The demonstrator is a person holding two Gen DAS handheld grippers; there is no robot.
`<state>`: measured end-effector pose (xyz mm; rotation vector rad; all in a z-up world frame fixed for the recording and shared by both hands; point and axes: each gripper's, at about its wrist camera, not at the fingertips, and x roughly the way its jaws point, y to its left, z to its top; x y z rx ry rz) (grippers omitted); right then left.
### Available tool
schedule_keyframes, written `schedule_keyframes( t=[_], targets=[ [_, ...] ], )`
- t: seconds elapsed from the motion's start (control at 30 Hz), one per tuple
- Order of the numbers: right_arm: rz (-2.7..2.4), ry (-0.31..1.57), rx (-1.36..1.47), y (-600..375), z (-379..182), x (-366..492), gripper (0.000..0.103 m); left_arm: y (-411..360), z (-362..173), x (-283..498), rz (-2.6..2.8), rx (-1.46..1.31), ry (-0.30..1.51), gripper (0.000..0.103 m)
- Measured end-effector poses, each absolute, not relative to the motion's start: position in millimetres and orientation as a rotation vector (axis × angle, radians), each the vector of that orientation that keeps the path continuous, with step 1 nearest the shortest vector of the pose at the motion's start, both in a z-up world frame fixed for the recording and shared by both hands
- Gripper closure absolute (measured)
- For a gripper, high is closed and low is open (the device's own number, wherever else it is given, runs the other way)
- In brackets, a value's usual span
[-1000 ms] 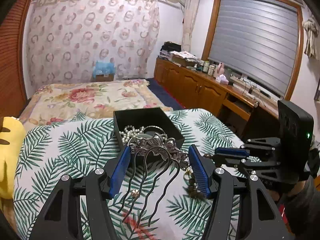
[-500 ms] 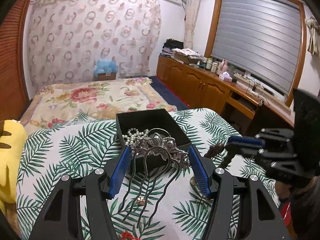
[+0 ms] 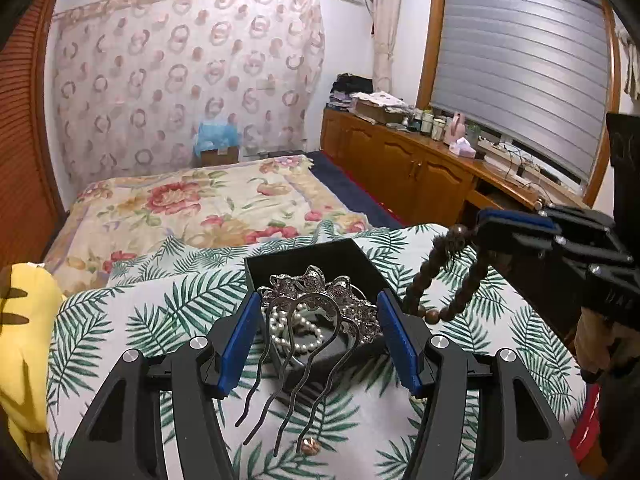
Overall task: Organize jewelry
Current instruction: 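Carry the hair comb and bead bracelet into the black box and open both grippers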
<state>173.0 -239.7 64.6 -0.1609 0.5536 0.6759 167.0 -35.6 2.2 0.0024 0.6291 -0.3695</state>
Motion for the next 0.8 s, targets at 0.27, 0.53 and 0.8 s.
schedule_keyframes(
  t=[0.27,0.53,0.8],
  targets=[
    [0.701,0.57,-0.171,-228.0,53.6,206.8,0.089,-39.0,-5.7,190.6,-0.371,0.002,0.659,0.045],
    [0.712,0.688,-0.158,-220.7,2.3,230.3,0.088,-44.3,-15.9,209.7,-0.387,0.018,0.694,0.046],
    [0.668,0.693,-0.153,-230.8,-7.3,232.7,0.088,-56.0,-18.2,227.7,-0.409,0.03,0.712,0.045]
  ],
)
